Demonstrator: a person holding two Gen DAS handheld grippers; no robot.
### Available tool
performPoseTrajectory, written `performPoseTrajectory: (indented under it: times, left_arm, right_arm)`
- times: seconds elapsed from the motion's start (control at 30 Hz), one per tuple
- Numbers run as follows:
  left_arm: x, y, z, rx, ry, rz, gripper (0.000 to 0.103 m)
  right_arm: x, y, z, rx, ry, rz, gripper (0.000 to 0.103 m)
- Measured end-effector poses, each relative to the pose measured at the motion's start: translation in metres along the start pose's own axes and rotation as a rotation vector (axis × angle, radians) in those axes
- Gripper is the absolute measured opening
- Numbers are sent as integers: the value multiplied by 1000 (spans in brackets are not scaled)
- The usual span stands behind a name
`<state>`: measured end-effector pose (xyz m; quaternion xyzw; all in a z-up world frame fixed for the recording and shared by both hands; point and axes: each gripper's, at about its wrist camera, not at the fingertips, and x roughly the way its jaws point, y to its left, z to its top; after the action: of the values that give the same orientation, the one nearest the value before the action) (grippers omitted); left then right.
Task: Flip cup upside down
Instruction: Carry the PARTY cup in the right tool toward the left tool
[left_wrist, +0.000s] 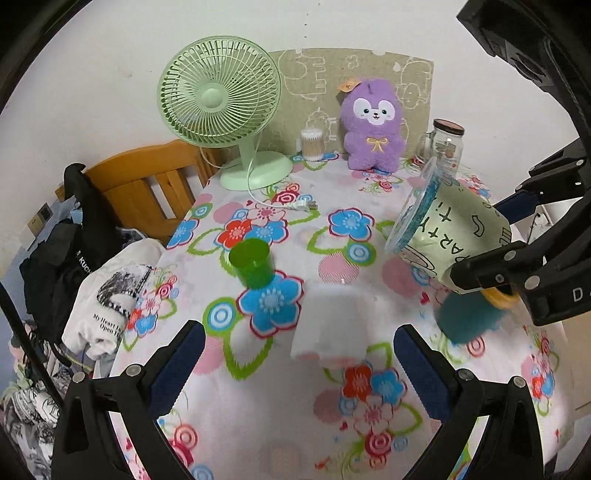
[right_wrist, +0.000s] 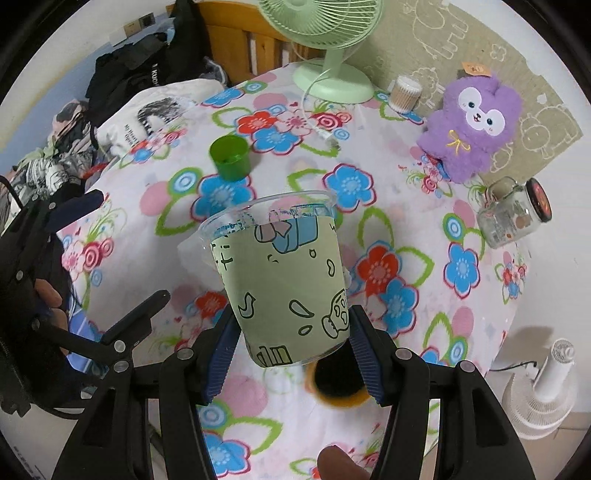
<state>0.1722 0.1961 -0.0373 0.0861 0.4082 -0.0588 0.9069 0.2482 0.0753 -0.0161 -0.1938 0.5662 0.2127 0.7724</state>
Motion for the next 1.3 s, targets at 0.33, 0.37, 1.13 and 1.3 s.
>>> performPoseTrajectory:
  times: [0.33, 0.37, 1.13, 1.3]
  left_arm:
    - [-16, -15, -53, 44, 32, -34, 103]
    - [-18, -17, -61, 47, 40, -42, 103]
    - [-11, -32, -134, 82, 136, -79, 103]
    - [-15, -32, -134, 86, 124, -78, 103]
  right_arm:
    - [15, 33, -61, 18, 27, 31, 62]
    - [17, 36, -67, 22, 33, 35, 62]
    - [82, 70, -132, 7, 185, -8, 63]
    - [81, 77, -131, -4, 178, -22, 67]
